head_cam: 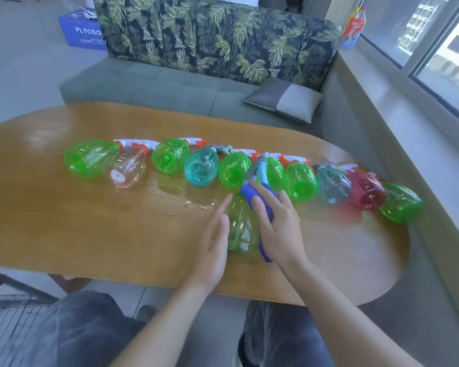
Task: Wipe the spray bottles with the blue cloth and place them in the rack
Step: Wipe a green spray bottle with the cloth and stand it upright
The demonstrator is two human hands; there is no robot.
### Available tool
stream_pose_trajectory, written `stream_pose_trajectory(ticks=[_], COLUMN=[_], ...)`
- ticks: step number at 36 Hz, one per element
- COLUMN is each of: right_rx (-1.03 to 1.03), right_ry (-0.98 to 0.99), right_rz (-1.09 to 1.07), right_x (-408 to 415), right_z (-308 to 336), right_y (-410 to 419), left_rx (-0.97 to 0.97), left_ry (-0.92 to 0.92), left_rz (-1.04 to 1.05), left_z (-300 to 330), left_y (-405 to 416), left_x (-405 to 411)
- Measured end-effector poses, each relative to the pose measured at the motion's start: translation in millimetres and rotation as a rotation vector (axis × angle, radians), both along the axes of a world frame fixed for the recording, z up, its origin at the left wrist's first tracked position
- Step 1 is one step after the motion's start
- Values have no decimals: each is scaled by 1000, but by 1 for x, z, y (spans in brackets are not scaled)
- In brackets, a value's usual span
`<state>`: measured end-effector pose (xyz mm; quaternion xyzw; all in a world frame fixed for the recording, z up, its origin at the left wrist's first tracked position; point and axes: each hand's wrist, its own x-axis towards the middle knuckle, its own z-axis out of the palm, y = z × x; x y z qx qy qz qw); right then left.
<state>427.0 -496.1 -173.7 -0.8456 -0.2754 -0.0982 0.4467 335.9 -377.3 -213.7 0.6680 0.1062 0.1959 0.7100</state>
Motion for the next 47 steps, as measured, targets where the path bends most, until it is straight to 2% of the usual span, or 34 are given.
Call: stream_pose_trajectory(ticks=[4, 9, 12, 16, 21, 25, 30, 37, 40, 43, 47], right_rx=[16, -133, -192, -89, 91, 107, 49, -213, -246, -144, 47], right_ry=[-60, -436, -521, -358, 19, 66, -67, -546, -601, -457, -66], right_rz=[16, 229, 234, 173, 34, 39, 71, 330, 318, 232, 62], right_x=[-18, -42, -39, -25, -8, -5, -22, -38, -28, -18, -3], right_z=[-12, -33, -39, -25, -9, -4, -10, -24, -18, -18, -7], right_y=[-4, -29, -36, -31, -3, 5, -8, -33, -35, -29, -13], left_rx=[-19, -64, -60, -15, -65, -119, -110, -113, -114, -107, -54], left_ry=[-1, 27, 27, 31, 26, 64, 51, 12, 18, 41, 22], left_rz=[-15, 11, 12, 18, 26, 17, -5, -10, -13, -29, -39], left_z=[-4, -10, -5, -2, -6, -2, 2, 0, 0, -2, 2], left_y=[3, 2, -1, -4, 0, 1, 3, 6, 5, 4, 2], left_x=[2, -1, 1, 3, -5, -5, -4, -7, -5, -4, -4])
